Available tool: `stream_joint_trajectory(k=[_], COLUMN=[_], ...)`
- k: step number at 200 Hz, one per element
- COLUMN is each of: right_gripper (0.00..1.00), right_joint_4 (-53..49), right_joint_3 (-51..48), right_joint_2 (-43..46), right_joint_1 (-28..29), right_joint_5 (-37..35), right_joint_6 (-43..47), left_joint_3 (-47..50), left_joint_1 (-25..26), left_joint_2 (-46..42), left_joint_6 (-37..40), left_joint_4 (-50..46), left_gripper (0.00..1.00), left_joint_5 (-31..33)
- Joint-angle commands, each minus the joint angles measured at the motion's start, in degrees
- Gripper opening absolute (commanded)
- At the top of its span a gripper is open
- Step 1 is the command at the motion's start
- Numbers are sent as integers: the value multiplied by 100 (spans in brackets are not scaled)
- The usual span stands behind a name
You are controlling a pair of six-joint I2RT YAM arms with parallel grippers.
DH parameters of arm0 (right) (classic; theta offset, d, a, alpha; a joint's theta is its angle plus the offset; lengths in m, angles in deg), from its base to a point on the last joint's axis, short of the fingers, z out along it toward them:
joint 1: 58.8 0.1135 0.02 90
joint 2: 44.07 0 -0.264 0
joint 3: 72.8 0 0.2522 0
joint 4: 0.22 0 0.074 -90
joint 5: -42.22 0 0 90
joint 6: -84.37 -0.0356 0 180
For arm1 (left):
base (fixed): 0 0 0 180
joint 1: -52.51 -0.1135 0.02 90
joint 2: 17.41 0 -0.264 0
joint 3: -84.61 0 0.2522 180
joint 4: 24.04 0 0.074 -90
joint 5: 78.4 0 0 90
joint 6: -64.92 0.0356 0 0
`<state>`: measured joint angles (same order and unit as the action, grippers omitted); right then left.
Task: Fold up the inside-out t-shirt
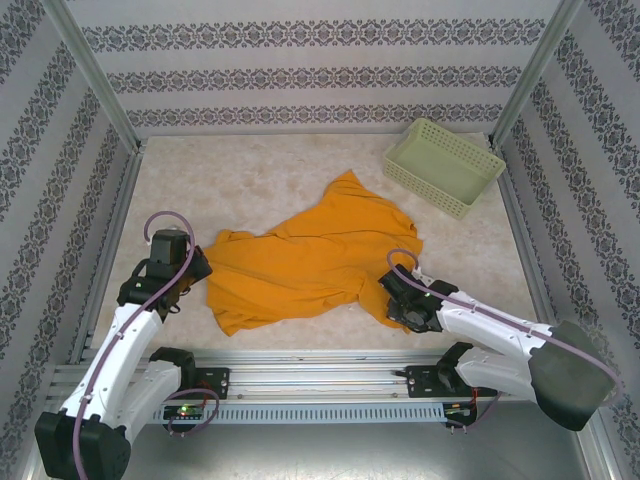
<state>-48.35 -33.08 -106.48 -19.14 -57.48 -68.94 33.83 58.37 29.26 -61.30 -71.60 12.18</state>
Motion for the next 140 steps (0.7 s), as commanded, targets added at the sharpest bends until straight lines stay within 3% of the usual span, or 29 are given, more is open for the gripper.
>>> stream_joint_trajectory(k=[1, 49, 84, 101, 140], right_gripper=[4, 0, 0, 8, 9], right_joint_4=[-280, -1613, -1891, -1753, -877], right_joint_3=[23, 629, 771, 667, 19], right_joint_2=[150, 1516, 2315, 2422, 1969], right_joint_1=[77, -100, -749, -1039, -1132], right_joint_5=[-170, -447, 50, 411, 1041], right_joint_6=[-64, 357, 708, 891, 806], left_joint_3=[-337, -1017, -1147, -1113, -1014], left_joint_1=[-59, -94, -195, -200, -200], left_joint_2=[129, 755, 870, 861, 779], left_joint_6=[90, 68, 49, 62, 83], left_joint_4=[245, 322, 366, 373, 462], left_gripper=[0, 0, 0, 0, 0], left_joint_5=[261, 664, 759, 752, 595])
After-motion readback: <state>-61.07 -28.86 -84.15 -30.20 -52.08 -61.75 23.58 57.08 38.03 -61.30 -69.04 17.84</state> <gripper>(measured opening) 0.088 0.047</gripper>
